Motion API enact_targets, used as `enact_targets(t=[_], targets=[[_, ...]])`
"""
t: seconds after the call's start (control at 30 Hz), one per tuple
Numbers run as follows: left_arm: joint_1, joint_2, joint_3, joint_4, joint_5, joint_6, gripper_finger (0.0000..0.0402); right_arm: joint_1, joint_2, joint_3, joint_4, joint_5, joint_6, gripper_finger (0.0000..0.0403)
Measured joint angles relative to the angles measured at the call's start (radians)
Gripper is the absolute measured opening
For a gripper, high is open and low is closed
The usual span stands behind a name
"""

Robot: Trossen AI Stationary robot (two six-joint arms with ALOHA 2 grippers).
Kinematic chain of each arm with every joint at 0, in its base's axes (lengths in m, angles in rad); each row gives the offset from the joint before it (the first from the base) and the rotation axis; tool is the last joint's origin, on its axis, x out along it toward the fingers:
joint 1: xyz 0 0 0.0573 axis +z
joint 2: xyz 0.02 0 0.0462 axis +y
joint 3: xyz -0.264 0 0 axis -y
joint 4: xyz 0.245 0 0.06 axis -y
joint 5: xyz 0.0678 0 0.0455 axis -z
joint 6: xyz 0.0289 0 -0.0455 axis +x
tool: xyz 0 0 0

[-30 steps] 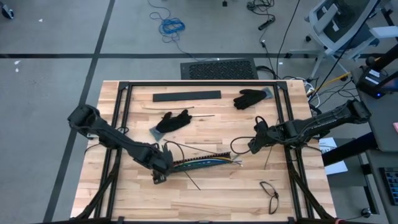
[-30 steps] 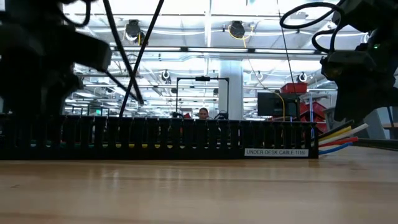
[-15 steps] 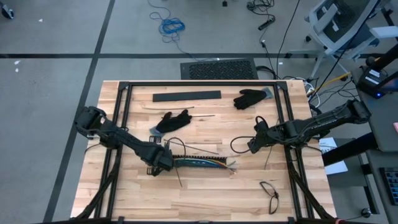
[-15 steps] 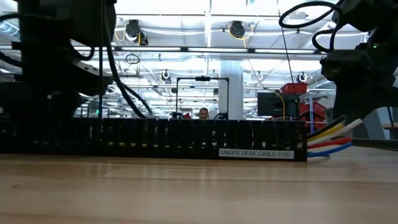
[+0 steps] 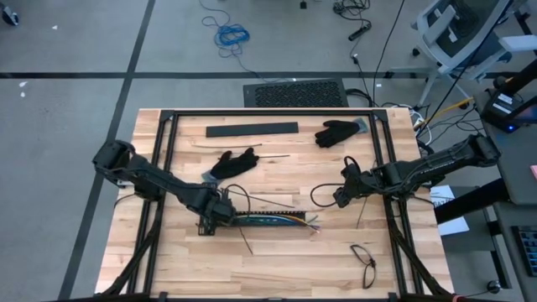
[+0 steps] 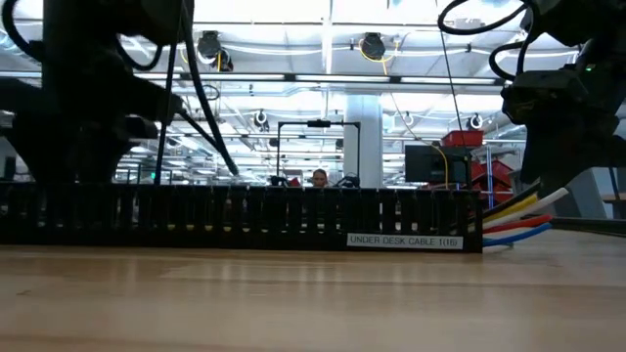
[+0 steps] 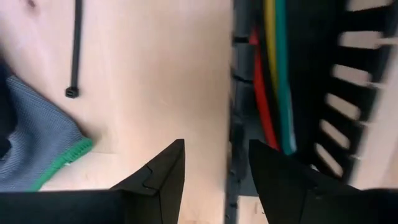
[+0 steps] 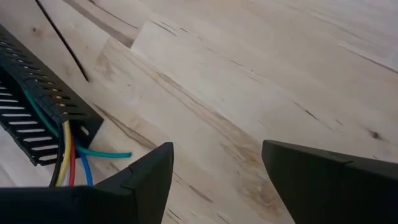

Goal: Ziptie cables
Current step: Close the cable duct

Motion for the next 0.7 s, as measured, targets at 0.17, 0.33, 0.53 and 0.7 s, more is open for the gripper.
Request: enact_targets(t=[0.17,0.33,0.53,0.7], targets=[[0.0,-0.037,0.0,-0.006,0.004,0.0,0.0173,0.0,0.0,0.0,0.0,0.0,-0.002,0.0242],[0.007,-0.089,0.058,-0.113,0.033,0.034,0.0173,0.0,0.0,0.0,0.004,-0.001,-0.002,0.0242],[0.036,-0.195,0.301,-0.419,-0.089,0.114,0.0173,0.0,0.0,0.0,0.007,-0.008,-0.013,0.0242],[0.147,-0.314,0.387,-0.482,-0.267,0.257,0.0173,-0.001,0.001,0.0,0.026,0.0,-0.026,0.0242]])
